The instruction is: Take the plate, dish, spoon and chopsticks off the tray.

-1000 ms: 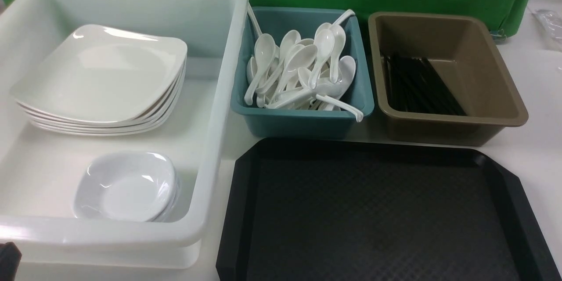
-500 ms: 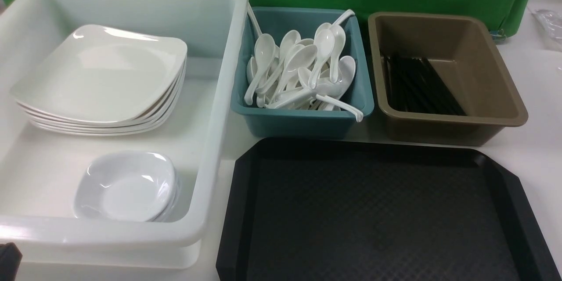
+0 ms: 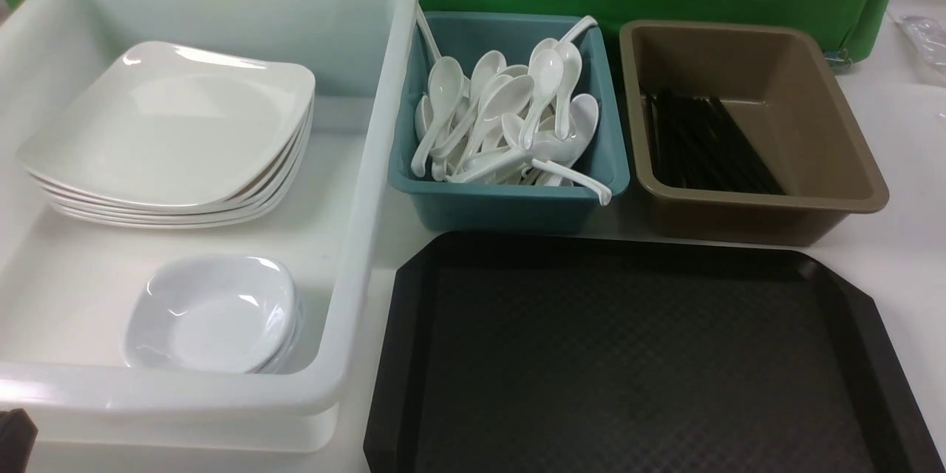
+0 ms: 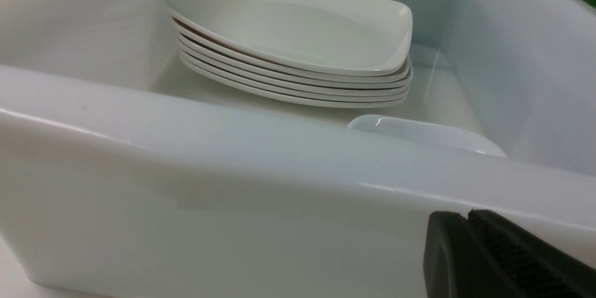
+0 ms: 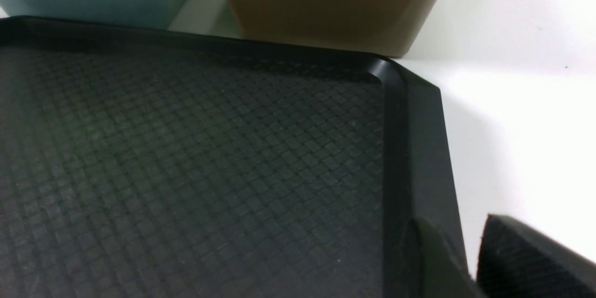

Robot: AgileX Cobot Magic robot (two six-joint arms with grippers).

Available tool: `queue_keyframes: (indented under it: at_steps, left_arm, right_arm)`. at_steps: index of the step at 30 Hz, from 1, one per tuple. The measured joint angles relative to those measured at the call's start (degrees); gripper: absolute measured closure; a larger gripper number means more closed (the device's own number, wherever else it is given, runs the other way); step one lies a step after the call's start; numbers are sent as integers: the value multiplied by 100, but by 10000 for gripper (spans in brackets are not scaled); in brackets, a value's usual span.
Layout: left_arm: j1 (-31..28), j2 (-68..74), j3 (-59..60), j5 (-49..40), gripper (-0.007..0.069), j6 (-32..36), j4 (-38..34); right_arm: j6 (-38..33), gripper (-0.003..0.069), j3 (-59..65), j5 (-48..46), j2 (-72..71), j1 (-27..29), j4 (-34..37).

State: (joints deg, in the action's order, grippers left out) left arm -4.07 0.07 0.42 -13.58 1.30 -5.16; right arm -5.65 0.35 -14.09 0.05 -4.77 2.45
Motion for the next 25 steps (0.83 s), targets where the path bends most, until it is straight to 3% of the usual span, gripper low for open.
queue_keyframes:
  at_steps: [25]
  left_arm:
    - [0, 0, 0, 0, 607, 0, 0]
  right_arm:
    - [0, 421, 0, 0, 0, 0, 0]
